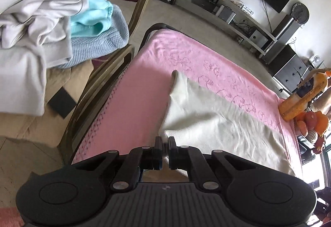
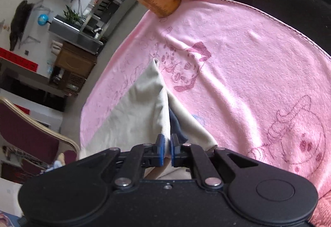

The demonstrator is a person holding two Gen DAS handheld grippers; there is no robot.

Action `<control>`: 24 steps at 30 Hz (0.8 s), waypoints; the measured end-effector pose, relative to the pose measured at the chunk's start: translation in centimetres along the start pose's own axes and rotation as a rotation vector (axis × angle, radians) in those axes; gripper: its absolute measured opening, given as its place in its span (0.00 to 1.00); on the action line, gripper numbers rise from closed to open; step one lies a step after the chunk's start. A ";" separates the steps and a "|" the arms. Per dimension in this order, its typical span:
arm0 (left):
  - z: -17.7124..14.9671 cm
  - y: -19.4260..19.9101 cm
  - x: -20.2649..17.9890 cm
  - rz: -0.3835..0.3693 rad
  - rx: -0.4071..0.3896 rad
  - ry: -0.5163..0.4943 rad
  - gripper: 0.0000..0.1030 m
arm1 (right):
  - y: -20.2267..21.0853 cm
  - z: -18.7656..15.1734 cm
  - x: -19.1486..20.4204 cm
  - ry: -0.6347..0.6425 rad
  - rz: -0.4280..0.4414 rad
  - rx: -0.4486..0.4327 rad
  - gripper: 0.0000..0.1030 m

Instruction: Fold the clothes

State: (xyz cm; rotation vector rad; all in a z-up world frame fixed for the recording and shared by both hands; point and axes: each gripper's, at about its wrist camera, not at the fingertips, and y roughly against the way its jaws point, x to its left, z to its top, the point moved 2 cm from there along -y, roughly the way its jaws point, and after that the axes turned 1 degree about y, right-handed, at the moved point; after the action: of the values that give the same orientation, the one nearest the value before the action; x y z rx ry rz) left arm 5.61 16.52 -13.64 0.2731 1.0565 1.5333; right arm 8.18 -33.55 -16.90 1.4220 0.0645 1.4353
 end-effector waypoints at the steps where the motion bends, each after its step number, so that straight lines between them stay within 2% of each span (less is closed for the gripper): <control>1: -0.2 -0.1 0.0 0.005 0.005 -0.001 0.04 | 0.2 -0.1 -0.1 0.008 0.002 0.001 0.06; 2: -0.4 -0.3 0.0 0.030 0.023 -0.010 0.07 | 0.3 -0.2 -0.2 0.018 -0.004 0.005 0.06; 4: -1.1 -1.4 -0.3 0.126 0.082 -0.056 0.10 | -0.2 -0.7 -0.6 0.053 -0.064 0.034 0.06; 6: -1.6 -2.5 -0.6 0.260 0.105 -0.123 0.11 | -1.0 -1.1 -1.0 0.095 -0.140 0.067 0.09; 8: -1.5 -1.7 -1.1 0.313 0.039 -0.171 0.14 | -1.4 -1.4 -1.1 0.135 -0.200 0.083 0.14; 9: -1.4 -1.3 -1.3 0.338 0.006 -0.195 0.16 | -0.9 -1.3 -0.8 0.158 -0.195 0.059 0.20; 11: -1.2 -0.1 -2.0 0.305 -0.066 -0.218 0.20 | -0.1 -1.2 -0.1 0.199 -0.183 0.013 0.27; 15: -1.0 0.0 -3.5 0.189 -0.092 -0.266 0.21 | 0.1 -1.3 1.3 0.251 -0.109 -0.017 0.28; 17: -1.0 -1.2 -4.5 0.196 -0.074 -0.312 0.21 | -0.2 -1.6 2.5 0.308 -0.098 -0.018 0.28; 20: -0.8 -3.2 -6.3 0.211 -0.051 -0.388 0.21 | -1.7 -2.1 4.9 0.434 -0.129 -0.033 0.28; 24: -0.2 -5.8 -8.2 0.187 -0.047 -0.423 0.21 | -4.1 -2.2 7.5 0.519 -0.133 -0.043 0.28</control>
State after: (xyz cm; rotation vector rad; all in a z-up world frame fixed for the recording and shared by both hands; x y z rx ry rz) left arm 11.60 8.64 -14.88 0.6472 0.6733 1.5728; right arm 11.14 -25.40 -15.10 0.9608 0.4453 1.6476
